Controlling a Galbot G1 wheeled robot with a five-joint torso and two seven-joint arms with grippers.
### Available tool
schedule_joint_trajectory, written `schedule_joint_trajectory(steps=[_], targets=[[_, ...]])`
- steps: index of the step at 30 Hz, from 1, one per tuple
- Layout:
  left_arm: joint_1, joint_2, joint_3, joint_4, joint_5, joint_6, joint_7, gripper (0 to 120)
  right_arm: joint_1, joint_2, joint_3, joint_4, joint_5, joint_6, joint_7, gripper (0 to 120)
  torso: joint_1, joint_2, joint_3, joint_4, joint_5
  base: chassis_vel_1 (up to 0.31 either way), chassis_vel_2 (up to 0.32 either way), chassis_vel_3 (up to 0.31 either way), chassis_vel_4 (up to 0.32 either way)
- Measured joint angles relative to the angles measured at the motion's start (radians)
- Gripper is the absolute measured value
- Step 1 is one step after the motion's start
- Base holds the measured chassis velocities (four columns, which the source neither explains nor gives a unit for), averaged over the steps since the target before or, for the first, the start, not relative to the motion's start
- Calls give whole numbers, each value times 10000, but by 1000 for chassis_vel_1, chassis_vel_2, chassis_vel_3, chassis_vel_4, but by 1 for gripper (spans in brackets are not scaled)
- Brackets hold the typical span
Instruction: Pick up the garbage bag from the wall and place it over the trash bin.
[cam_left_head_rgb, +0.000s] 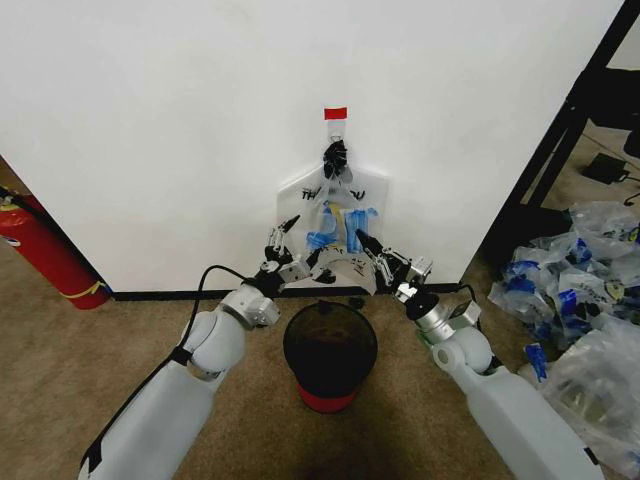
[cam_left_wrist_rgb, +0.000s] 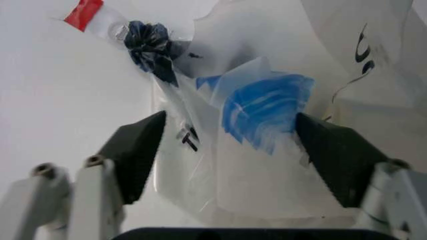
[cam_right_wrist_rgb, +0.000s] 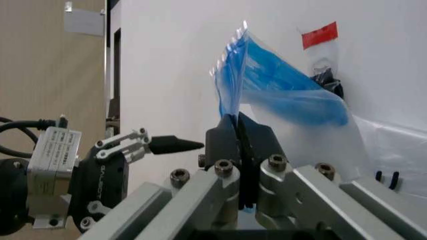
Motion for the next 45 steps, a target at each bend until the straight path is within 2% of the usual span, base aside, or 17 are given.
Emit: schedule_joint_trajectory(steps=[1,2,3,8,10,11,16,17,20,25,31,32,34,38,41,44,45], targets=[[-18,0,29,18,-1,7,-5,69,4,6,1,-6,-1,0,0,0,0,0,0,0,0,0,0,0,0],[-74,-5,106,86,-6,19,-12,63,7,16,7,-14,-4,0,0,0,0,0,0,1,0,0,0,0,0],[-74,-5,106,86,-6,19,-12,63,7,16,7,-14,-4,0,0,0,0,0,0,1,0,0,0,0,0],[-290,-113,409,442,-116,93,-84,41,-18,-21,95,-11,-5,11,-1,0,0,0,0,0,0,0,0,0,0],[-305,-121,427,467,-123,104,-93,39,-24,-27,104,-7,-5,11,0,0,0,0,0,0,1,0,0,0,0],[-363,-145,486,555,-159,159,-125,32,-46,-41,139,17,-4,12,-1,0,0,0,0,0,0,0,0,0,0],[-568,-196,596,784,-339,330,-222,12,-123,-100,240,161,7,17,0,0,0,0,0,-1,0,0,0,0,0],[-568,-196,596,784,-339,330,-222,12,-123,-100,240,161,7,17,0,0,0,0,0,-1,0,0,0,0,0],[-547,-127,598,650,-753,418,-306,0,-158,-125,305,224,12,19,5,0,1,0,0,-1,0,0,0,0,0],[-206,-62,454,23,-1472,578,-435,0,-208,-131,372,180,7,98,29,0,0,0,0,0,0,0,0,0,0],[966,-164,-366,-727,-4108,911,-1097,0,-655,-236,646,40,345,207,-286,0,0,3,-1,3,0,0,0,0,0],[966,-164,-366,-727,-4108,911,-1097,0,-655,-236,646,40,345,207,-286,0,0,3,-1,3,0,0,0,0,0],[1624,-399,-750,-791,-5804,869,-1655,0,-1013,-375,837,-122,911,208,-853,0,0,3,-1,0,0,0,0,0,0],[2614,-809,-1214,-956,-7542,399,-2113,0,-1596,-505,1163,-480,1661,283,-2296,0,-1,3,-1,-2,1,0,0,0,0],[3091,-1016,-1484,-1140,-7926,219,-2164,0,-1802,-554,1234,-587,1820,225,-3116,0,0,2,-1,-6,-1,0,0,0,0],[3909,-1329,-1978,-1694,-8364,78,-2198,0,-1942,-609,1224,-725,1779,-64,-4317,0,-1,3,-2,10,2,0,0,0,0],[4019,-1363,-2032,-1808,-8425,64,-2199,0,-1986,-617,1249,-732,1715,-85,-4471,0,-1,2,-2,7,1,0,0,0,0]])
